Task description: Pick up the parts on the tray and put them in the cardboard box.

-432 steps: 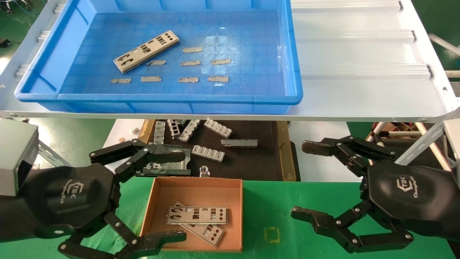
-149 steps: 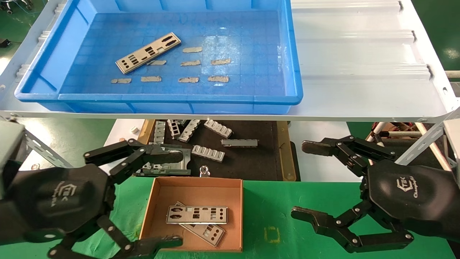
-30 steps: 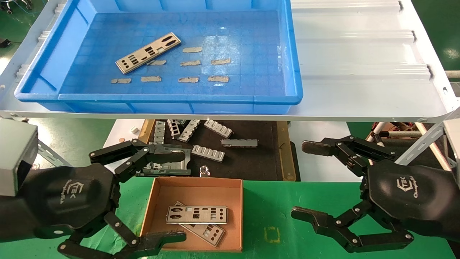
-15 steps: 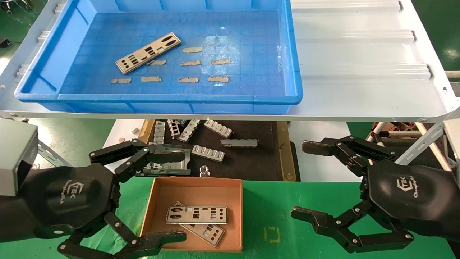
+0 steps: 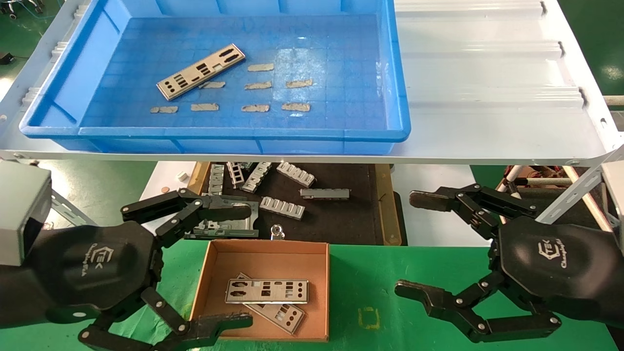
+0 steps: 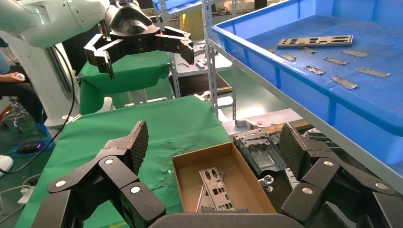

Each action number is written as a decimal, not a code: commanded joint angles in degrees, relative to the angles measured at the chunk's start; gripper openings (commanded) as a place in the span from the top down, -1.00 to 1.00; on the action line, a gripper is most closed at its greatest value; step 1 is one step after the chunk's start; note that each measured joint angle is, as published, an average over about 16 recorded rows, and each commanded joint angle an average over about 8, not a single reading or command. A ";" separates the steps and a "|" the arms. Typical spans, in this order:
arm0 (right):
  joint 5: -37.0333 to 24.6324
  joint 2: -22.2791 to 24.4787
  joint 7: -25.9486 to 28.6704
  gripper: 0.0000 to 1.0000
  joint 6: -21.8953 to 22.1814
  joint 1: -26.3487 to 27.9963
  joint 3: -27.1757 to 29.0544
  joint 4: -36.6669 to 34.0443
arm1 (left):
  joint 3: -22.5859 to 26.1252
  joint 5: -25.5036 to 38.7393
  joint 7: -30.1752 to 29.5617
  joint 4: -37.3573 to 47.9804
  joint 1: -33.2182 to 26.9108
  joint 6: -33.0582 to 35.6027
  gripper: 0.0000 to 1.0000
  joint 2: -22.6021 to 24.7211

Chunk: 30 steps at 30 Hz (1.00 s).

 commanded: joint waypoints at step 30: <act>0.00 0.00 0.00 -1.00 0.00 0.00 0.00 0.00 | 0.00 0.00 0.00 0.00 0.00 0.00 -1.00 0.00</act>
